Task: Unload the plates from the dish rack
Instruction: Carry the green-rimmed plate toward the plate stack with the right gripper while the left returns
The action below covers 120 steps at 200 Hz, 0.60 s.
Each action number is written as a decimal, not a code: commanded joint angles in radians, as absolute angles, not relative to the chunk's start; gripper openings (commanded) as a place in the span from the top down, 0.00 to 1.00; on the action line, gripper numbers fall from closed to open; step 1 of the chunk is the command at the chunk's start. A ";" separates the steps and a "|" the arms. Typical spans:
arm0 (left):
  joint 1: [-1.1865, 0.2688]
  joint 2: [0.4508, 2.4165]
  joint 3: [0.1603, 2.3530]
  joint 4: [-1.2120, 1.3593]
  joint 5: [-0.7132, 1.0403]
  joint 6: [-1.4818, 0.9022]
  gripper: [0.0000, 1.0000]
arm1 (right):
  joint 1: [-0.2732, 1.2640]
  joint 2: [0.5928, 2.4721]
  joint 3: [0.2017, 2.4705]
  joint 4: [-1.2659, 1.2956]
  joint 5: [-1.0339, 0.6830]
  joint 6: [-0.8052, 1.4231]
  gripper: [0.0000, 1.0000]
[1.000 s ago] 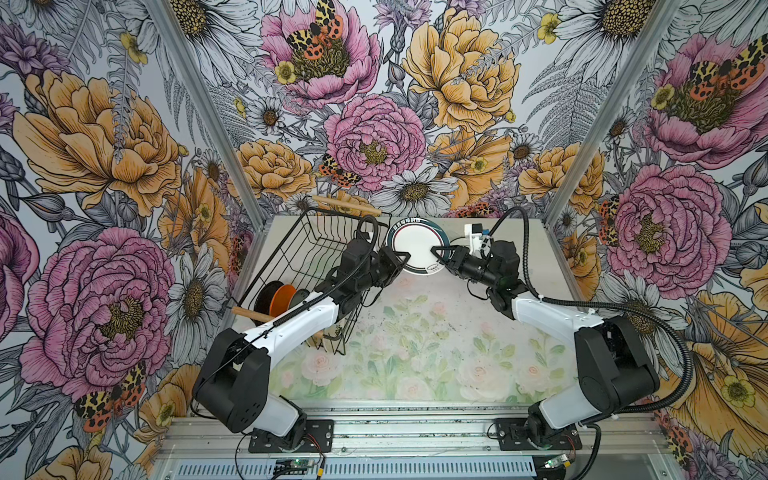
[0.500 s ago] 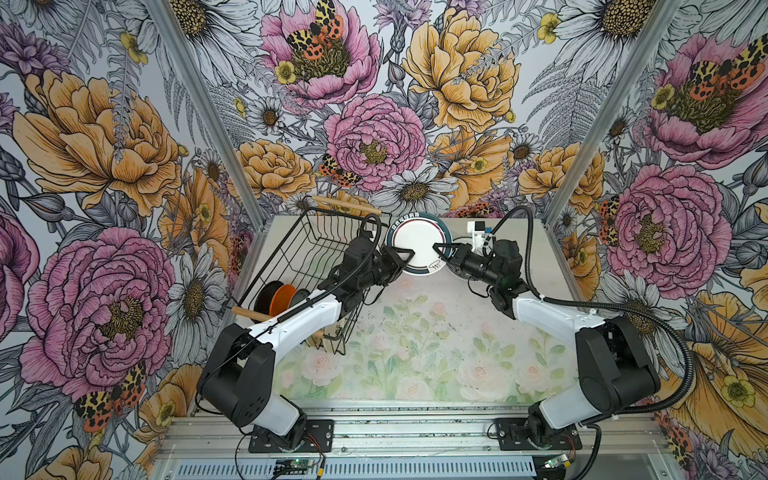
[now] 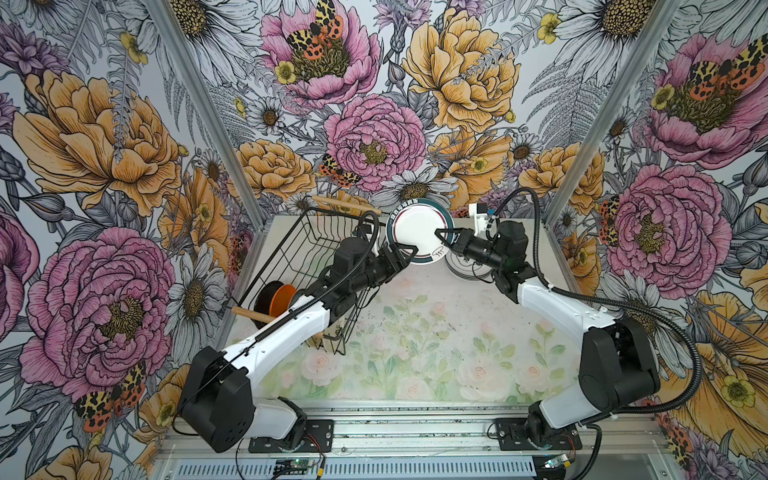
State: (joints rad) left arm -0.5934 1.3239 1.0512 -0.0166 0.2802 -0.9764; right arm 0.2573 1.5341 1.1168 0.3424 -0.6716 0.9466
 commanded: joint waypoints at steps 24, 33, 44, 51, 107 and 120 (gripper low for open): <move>-0.533 1.165 1.127 -0.404 0.139 -0.727 0.19 | 0.196 1.531 1.358 0.091 -0.641 0.589 1.00; -0.504 1.128 1.124 -0.443 0.109 -0.708 0.16 | 0.184 1.529 1.387 0.054 -0.615 0.529 1.00; -0.456 1.084 1.107 -0.471 0.086 -0.691 0.04 | 0.172 1.528 1.425 -0.001 -0.580 0.460 1.00; -0.419 1.059 1.097 -0.482 0.087 -0.678 0.01 | 0.167 1.526 1.443 -0.031 -0.551 0.419 1.00; -0.190 0.979 1.069 -0.549 0.030 -0.621 0.01 | 0.136 1.467 1.413 -0.069 -0.291 0.226 1.00; -0.165 0.983 1.068 -0.549 0.001 -0.602 0.01 | 0.135 1.456 1.385 -0.068 -0.214 0.213 1.00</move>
State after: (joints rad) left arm -0.2070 0.9855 1.0870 -0.5053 0.0723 -0.6659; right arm 0.1421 1.5204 1.4151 -0.0753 -0.3962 0.3096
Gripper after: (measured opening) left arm 0.987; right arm 0.089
